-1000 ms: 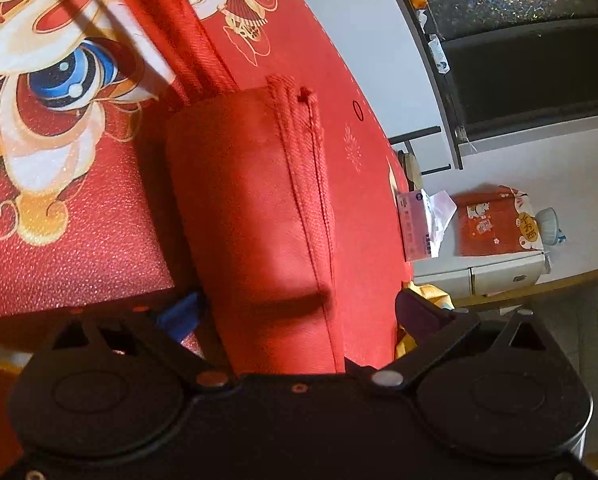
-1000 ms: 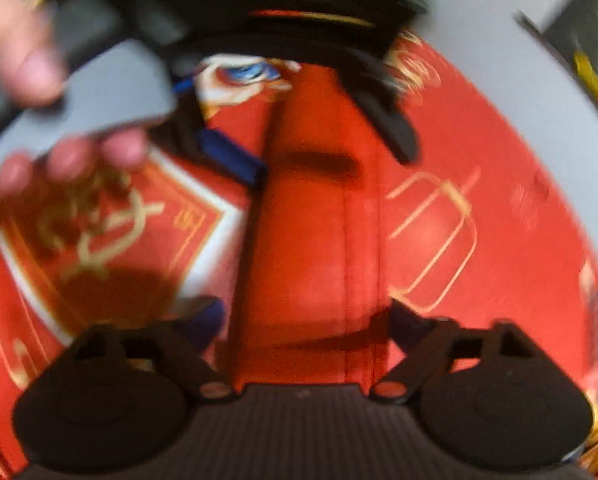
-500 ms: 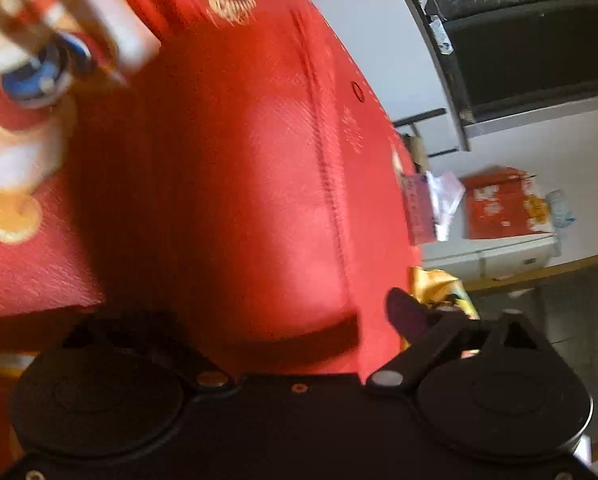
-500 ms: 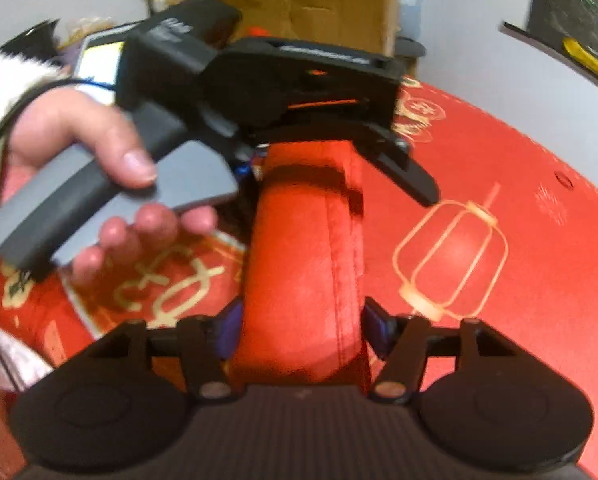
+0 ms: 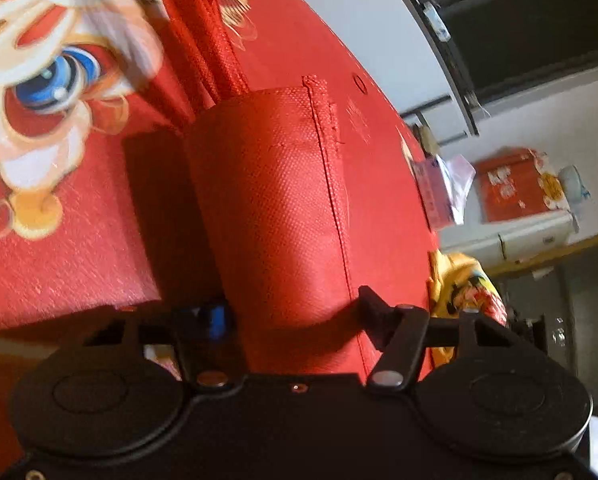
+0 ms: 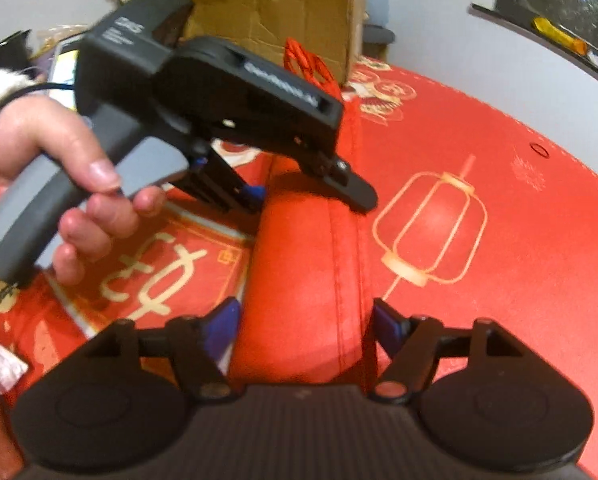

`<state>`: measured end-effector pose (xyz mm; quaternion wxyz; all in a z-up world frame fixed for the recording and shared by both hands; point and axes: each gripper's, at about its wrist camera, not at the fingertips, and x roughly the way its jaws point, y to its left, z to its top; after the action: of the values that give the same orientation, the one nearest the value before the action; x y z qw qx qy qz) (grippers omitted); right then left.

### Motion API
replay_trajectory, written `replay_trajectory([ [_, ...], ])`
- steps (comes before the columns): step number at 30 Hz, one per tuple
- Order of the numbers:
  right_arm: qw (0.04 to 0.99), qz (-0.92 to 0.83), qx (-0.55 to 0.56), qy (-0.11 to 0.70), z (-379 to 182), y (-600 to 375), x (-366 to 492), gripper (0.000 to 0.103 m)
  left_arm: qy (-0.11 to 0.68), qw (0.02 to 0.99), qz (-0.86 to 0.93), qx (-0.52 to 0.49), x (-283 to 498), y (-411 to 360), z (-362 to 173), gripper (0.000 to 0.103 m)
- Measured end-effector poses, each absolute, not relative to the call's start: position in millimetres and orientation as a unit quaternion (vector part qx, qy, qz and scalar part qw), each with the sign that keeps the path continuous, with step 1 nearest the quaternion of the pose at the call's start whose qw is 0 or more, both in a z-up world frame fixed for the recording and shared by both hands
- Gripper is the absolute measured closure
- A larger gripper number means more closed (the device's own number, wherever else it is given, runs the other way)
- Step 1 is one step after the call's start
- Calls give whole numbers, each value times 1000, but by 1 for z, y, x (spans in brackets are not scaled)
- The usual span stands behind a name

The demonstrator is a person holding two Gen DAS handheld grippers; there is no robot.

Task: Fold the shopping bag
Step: 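Close the left gripper around the folded red bag's end, then lift the folded red bag upright off the table with the left gripper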

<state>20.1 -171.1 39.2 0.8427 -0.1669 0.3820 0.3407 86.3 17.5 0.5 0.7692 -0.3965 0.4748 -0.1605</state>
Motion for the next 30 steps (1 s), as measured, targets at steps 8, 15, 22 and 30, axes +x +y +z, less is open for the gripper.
replay_trajectory([
  [8,842,356,-160,372,43,-169,10,38,474,757,-172,-415,82,14,-4,31],
  [15,863,327,-211,322,64,-165,0,18,414,812,-181,-370,74,16,36,59],
  [22,912,293,-163,236,115,-203,-15,4,356,864,-174,-312,87,33,94,59],
  [30,906,254,-141,308,86,-223,-14,3,280,917,-170,-228,83,41,156,59],
])
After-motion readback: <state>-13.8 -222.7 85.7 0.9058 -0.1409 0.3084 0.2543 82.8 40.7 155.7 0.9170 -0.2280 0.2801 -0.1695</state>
